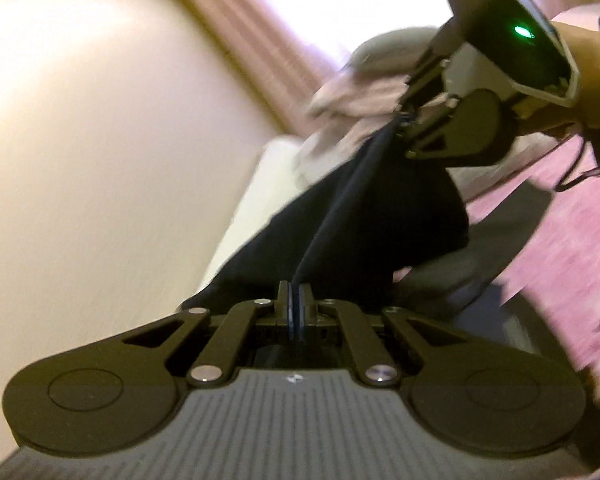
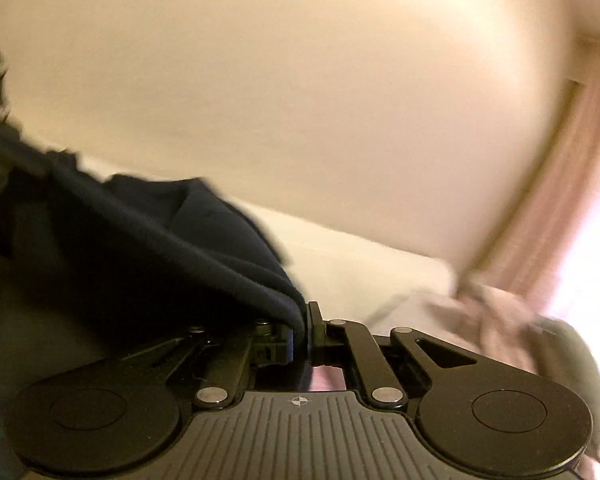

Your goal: Fold clothes

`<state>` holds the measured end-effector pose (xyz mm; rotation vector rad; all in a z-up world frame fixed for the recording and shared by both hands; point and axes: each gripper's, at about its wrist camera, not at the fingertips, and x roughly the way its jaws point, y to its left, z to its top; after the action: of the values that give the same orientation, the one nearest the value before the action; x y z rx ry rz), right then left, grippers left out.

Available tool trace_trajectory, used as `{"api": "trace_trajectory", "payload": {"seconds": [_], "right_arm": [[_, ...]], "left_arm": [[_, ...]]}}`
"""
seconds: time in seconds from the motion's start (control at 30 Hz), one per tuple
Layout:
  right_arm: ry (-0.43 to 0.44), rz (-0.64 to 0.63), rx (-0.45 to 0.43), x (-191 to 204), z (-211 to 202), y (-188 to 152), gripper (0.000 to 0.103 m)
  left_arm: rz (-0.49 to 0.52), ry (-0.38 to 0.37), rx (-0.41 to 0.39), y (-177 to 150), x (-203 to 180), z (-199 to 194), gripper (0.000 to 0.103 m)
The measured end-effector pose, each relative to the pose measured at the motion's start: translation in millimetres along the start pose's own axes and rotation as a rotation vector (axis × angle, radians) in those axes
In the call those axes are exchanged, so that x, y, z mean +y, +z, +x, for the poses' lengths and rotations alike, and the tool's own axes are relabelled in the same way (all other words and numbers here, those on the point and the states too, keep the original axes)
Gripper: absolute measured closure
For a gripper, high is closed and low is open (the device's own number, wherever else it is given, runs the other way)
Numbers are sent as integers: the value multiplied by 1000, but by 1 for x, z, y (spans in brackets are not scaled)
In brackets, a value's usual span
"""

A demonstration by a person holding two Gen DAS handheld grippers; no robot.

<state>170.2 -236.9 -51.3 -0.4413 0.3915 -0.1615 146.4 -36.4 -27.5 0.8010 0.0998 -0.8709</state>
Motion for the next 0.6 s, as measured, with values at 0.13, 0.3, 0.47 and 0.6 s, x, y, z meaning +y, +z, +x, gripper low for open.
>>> {"api": "trace_trajectory", "payload": {"seconds": [0.13, 0.3, 0.47, 0.6], "right_arm": [[-145, 107, 46, -54, -73, -30, 100], [-278, 202, 136, -99, -195, -101, 100], [-384, 279, 263, -126, -335, -181, 100], [-499, 335, 406, -134, -440, -235, 100]], "left_arm": [[25, -96, -97, 48, -58, -26, 101], [61, -210, -198, 105, -148, -76, 101], [80, -386, -261, 161, -250, -136, 101], [98, -605, -305, 198, -322, -172, 101]]}}
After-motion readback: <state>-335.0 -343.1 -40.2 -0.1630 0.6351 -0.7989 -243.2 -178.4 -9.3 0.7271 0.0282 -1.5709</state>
